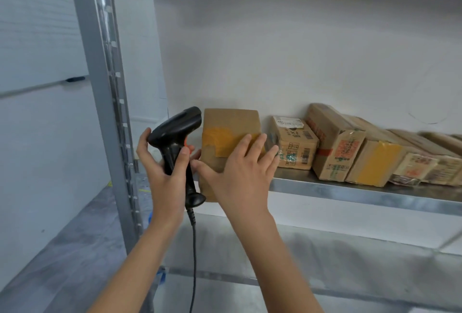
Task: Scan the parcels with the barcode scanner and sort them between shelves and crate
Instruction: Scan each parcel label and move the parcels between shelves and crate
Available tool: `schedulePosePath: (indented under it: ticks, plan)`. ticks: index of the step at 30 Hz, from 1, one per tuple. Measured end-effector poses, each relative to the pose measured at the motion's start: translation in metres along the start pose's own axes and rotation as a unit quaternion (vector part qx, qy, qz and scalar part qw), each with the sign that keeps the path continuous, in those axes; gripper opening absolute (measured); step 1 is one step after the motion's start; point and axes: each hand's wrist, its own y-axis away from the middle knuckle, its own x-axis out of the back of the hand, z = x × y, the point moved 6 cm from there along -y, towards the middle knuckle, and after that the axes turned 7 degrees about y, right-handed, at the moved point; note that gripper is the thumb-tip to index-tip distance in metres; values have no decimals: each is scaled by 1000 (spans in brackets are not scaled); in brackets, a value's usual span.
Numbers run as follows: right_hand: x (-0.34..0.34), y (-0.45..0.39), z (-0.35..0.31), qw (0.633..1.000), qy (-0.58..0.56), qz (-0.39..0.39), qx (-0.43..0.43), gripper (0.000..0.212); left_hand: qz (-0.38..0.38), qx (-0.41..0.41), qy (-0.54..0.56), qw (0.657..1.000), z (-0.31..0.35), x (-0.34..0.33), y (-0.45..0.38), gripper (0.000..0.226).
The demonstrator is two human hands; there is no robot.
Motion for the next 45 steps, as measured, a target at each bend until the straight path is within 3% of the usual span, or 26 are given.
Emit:
schedulePosePath:
  ticks: [7,12,18,20,24,26,30,32,37,41,45]
  plan:
    - [4,-10,3,996,-48,69,-7,120,30,40,0,999,-4,11,-6,65]
    - [-1,1,10,963,-257,77,42,111,53,98,38,993,-16,25,-13,60]
    - [-5,-1,12,912,-406,13,53,87,17,-17,13,1000,24,12,-13,64]
    - [1,-4,15,915,-398,17,63,74,-12,-51,-7,999,33,5,-11,69]
    - [13,-1,16,915,-399,53,40,70,-40,-63,-29,997,32,-9,-1,72]
    - [14,1,13,926,-368,86,28,77,-60,-49,-14,997,24,-14,6,72]
    - [14,6,19,974,-181,138,19,97,-70,-31,4,997,18,-20,12,70]
    - [14,6,24,973,-184,140,23,97,-69,-42,-9,997,20,-21,13,69]
    - [9,15,52,943,-266,200,23,90,-38,-4,-17,999,6,-10,15,68]
    - [-14,29,79,878,-443,180,2,80,-49,43,-39,997,-12,-6,32,72]
    - [-37,51,95,850,-495,181,-1,76,-61,44,-72,995,-18,2,61,72]
